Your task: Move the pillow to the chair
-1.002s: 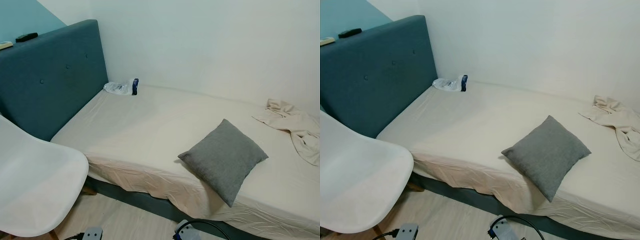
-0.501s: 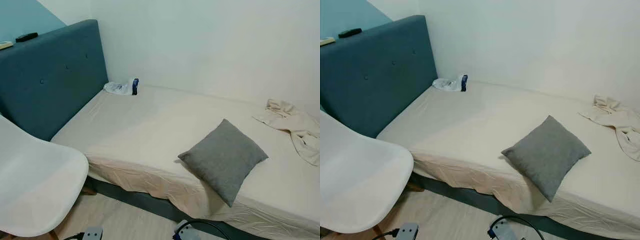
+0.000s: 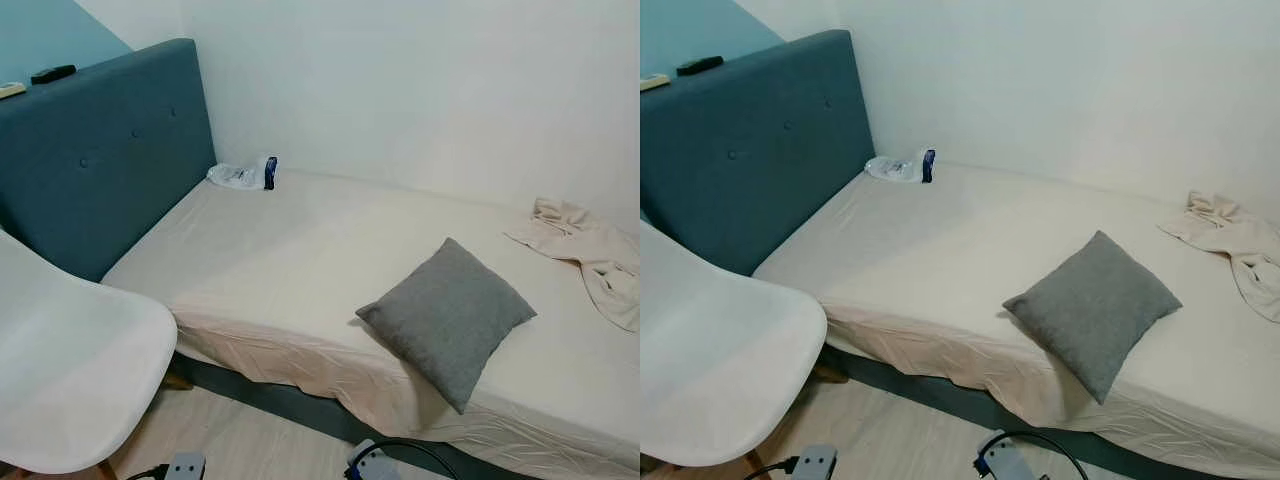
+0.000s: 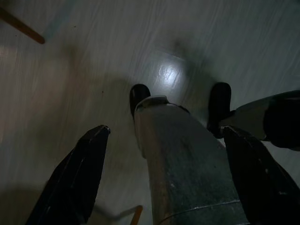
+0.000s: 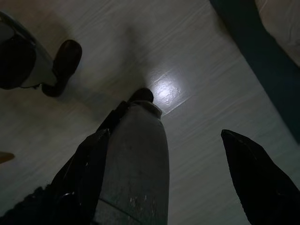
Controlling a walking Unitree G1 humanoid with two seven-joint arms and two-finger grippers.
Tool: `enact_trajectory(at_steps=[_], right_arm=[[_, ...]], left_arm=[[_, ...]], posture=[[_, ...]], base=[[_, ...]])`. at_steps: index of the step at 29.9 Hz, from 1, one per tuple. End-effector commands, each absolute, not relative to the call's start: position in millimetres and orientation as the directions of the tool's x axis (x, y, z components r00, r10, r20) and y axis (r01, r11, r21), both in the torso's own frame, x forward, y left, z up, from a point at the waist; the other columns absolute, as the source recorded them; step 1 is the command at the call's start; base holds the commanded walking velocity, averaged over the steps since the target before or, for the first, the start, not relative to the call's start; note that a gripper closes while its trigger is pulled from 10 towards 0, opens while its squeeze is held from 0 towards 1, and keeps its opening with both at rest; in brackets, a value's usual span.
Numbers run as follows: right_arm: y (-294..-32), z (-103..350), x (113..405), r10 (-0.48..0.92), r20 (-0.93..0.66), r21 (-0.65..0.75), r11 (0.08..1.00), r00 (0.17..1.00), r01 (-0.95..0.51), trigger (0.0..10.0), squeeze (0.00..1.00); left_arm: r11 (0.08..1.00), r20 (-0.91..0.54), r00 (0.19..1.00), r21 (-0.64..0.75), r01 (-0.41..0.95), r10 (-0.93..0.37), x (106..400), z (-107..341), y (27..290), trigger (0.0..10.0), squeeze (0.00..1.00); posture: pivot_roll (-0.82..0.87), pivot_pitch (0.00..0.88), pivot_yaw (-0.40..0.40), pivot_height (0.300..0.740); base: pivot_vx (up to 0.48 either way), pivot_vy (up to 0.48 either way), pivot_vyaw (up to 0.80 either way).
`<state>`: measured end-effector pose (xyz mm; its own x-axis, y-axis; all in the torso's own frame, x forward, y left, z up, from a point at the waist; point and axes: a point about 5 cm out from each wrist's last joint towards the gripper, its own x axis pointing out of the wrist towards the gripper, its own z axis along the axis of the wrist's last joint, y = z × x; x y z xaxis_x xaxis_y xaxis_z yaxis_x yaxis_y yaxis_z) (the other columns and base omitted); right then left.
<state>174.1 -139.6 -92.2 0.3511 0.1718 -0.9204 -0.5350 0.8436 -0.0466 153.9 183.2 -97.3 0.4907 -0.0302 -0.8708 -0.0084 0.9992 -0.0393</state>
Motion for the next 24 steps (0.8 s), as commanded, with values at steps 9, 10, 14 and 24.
enact_trajectory(at_steps=[9, 10, 14, 24], right_arm=[[-140.1, -92.1, 174.6, 0.167, -0.917, -0.036, 0.871, 0.363, -0.490, 10.0, 0.00], [-140.3, -92.0, 174.7, 0.166, -0.917, -0.039, 0.868, 0.363, -0.495, 10.0, 0.00], [-140.8, -92.2, 174.4, 0.162, -0.919, -0.038, 0.870, 0.358, -0.492, 10.0, 0.00], [-139.6, -92.6, 173.5, 0.167, -0.920, -0.031, 0.871, 0.354, -0.491, 10.0, 0.00]], left_arm=[[1.000, -0.864, 0.503, -0.020, 0.020, -0.027, 155.9, -96.4, 182.5, 10.0, 0.00], [1.000, -0.863, 0.504, -0.018, 0.021, -0.026, 156.2, -96.3, 182.5, 10.0, 0.00], [1.000, -0.860, 0.509, -0.016, 0.023, -0.025, 157.5, -95.7, 182.9, 10.0, 0.00], [1.000, -0.856, 0.517, -0.021, 0.015, -0.026, 160.8, -94.6, 180.8, 10.0, 0.00]], posture=[[0.10, 0.000, -0.033, 0.740], [0.10, 0.000, -0.033, 0.740], [0.10, 0.000, -0.035, 0.740], [0.10, 0.000, -0.041, 0.740]], base=[[0.000, 0.000, -0.40], [0.000, 0.000, 0.00], [0.000, 0.000, 0.00], [0.000, -0.458, 0.00]])
